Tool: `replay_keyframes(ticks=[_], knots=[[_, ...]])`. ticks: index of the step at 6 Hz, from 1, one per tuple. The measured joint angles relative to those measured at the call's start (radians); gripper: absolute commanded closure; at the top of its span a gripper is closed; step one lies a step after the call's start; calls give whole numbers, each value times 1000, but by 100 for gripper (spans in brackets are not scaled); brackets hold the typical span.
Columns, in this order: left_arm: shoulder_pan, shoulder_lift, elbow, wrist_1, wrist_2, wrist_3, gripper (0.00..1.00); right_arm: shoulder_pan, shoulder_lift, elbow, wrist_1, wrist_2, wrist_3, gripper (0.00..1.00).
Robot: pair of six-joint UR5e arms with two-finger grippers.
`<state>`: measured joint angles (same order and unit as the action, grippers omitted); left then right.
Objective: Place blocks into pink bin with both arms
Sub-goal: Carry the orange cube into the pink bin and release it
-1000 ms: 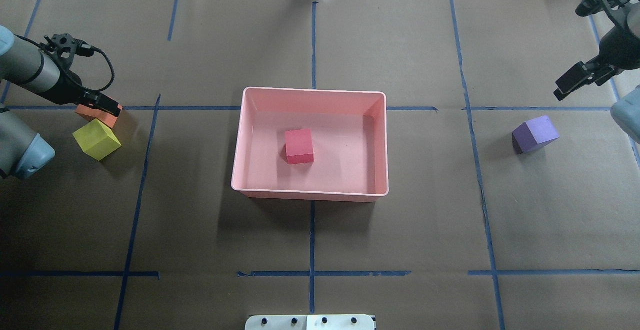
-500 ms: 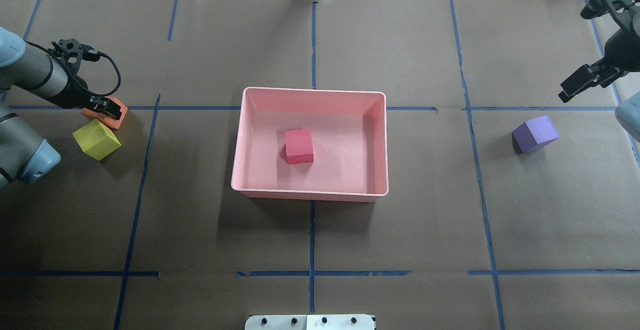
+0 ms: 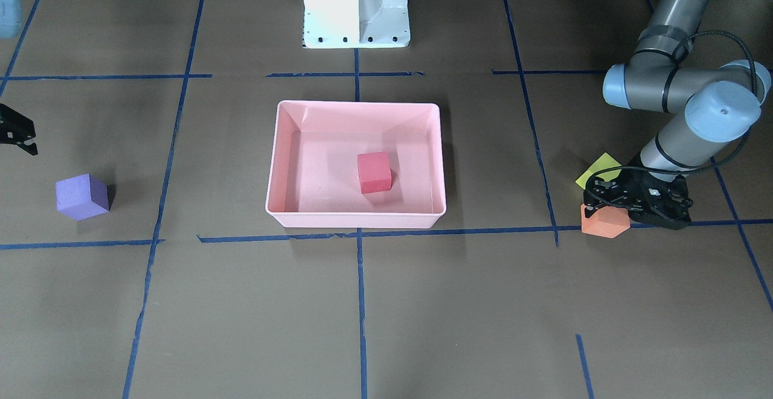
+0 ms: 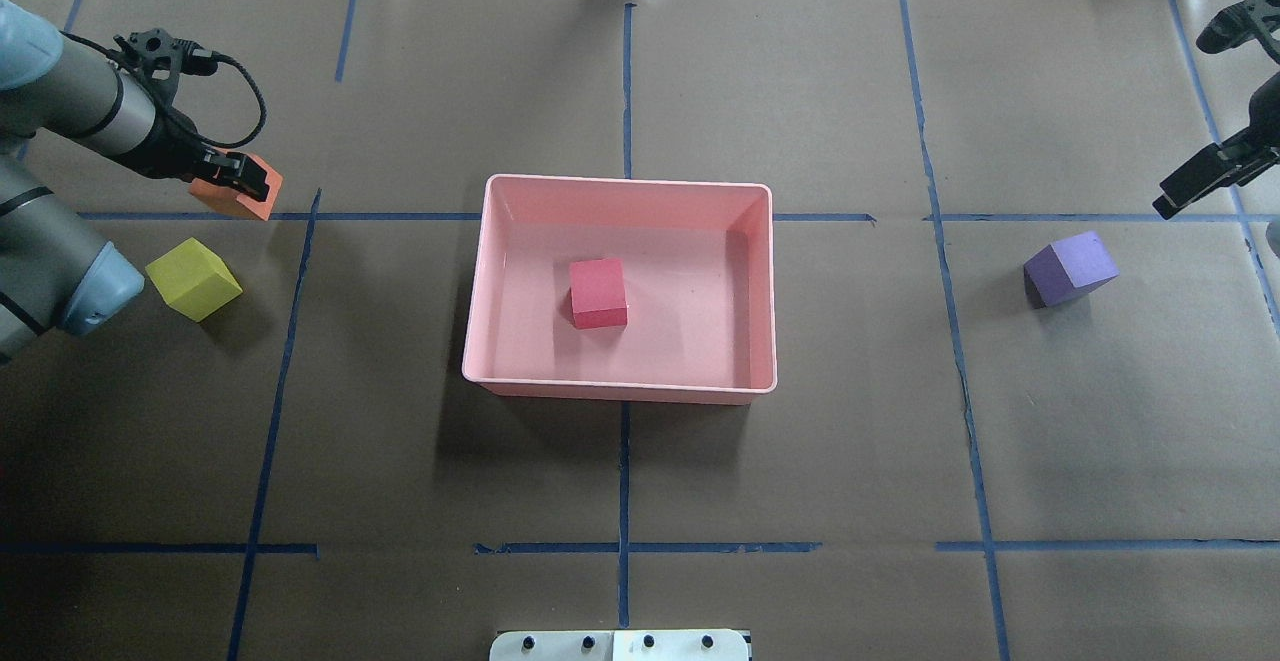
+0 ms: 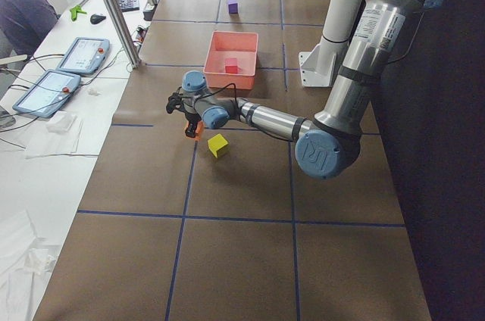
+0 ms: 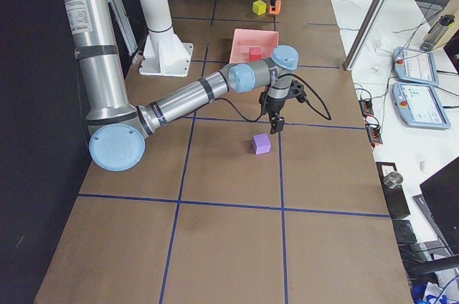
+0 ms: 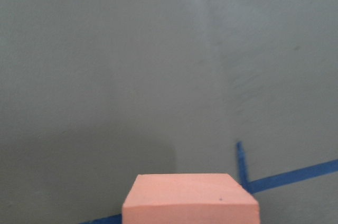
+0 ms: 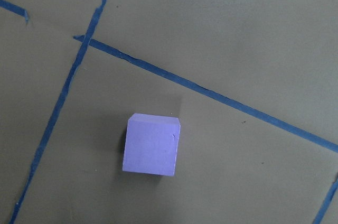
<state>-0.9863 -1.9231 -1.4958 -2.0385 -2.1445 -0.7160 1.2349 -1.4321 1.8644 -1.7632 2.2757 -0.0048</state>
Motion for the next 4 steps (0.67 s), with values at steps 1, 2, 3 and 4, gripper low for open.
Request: replay_keyframes(ticks=[1, 2, 3, 4], knots=[[2, -51, -84, 127, 0, -73, 79, 28, -26, -7, 0, 8, -77, 0], [19, -116, -169, 267, 0, -162, 79, 44, -49, -13, 1, 9, -138, 0], [65, -180, -232, 359, 1, -279, 79, 50, -65, -15, 1, 9, -167, 0], [139, -250, -265, 400, 22, -424, 78, 51, -72, -15, 1, 9, -175, 0]])
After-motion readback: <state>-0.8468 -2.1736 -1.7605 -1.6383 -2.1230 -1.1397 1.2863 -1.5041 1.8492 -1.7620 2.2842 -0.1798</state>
